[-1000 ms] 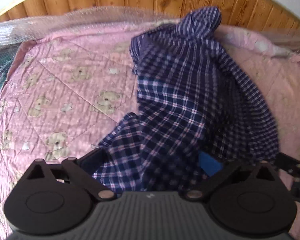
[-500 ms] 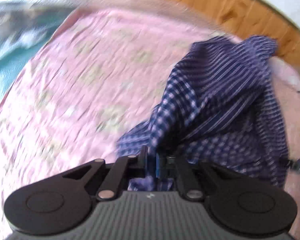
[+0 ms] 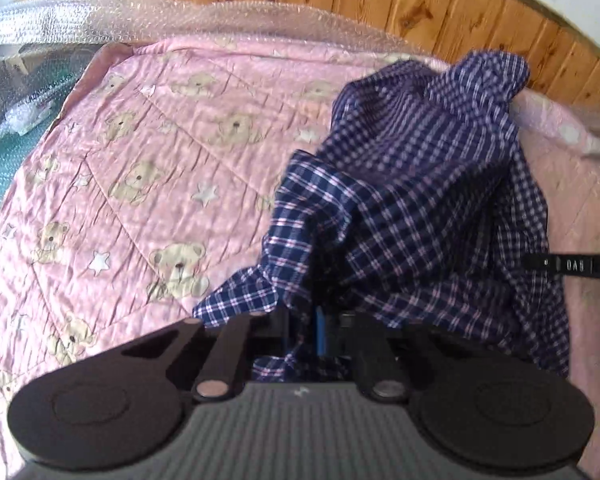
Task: Fold clothes
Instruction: 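Lift the checked shirt with the left gripper while the right gripper holds another part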
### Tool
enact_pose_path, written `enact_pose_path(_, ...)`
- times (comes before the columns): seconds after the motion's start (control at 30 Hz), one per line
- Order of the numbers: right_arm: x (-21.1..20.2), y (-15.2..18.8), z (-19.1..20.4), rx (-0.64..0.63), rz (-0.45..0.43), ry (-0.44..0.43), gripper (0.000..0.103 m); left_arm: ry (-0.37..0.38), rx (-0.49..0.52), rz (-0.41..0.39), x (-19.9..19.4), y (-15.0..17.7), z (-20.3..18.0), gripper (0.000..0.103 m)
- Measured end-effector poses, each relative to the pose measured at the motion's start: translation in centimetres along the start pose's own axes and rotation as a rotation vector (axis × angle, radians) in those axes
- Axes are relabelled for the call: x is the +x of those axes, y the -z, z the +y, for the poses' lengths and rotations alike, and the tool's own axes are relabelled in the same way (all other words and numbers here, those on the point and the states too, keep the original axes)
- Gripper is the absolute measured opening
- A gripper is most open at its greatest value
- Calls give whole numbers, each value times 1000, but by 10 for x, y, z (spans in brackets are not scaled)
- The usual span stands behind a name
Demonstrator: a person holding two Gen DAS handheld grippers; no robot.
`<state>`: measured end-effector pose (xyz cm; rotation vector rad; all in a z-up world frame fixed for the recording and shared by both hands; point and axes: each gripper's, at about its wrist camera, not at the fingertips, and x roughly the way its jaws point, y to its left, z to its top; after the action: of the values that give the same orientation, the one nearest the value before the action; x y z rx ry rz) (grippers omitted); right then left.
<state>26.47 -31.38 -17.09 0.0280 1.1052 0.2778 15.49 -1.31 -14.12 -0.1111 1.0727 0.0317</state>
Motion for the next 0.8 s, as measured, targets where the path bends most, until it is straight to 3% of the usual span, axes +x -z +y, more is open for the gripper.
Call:
enact_pose_path(0.3, -65, 16, -33, 76, -89, 58, 3, 79, 46, 16, -3, 9, -1, 7)
enact_pose_path(0.5, -76, 29, -49, 131, -107, 138, 1, 116, 97, 6, -5, 17, -12, 5)
enact_pose_path(0.6, -101, 43, -65, 200, -156, 193, 1, 185, 139, -2, -24, 30, -20, 3)
enact_pose_path(0.67, -106, 57, -81, 243, -144, 240, 1, 243, 185, 5, -39, 44, -28, 3)
enact_pose_path(0.73, -108, 72, -97, 281, -119, 286, 1, 255, 231, 48, -36, 62, -34, 5)
enact_pose_path(0.8, -93, 87, -116, 292, -20, 304, 1, 260, 270, 89, -30, 78, -36, 13)
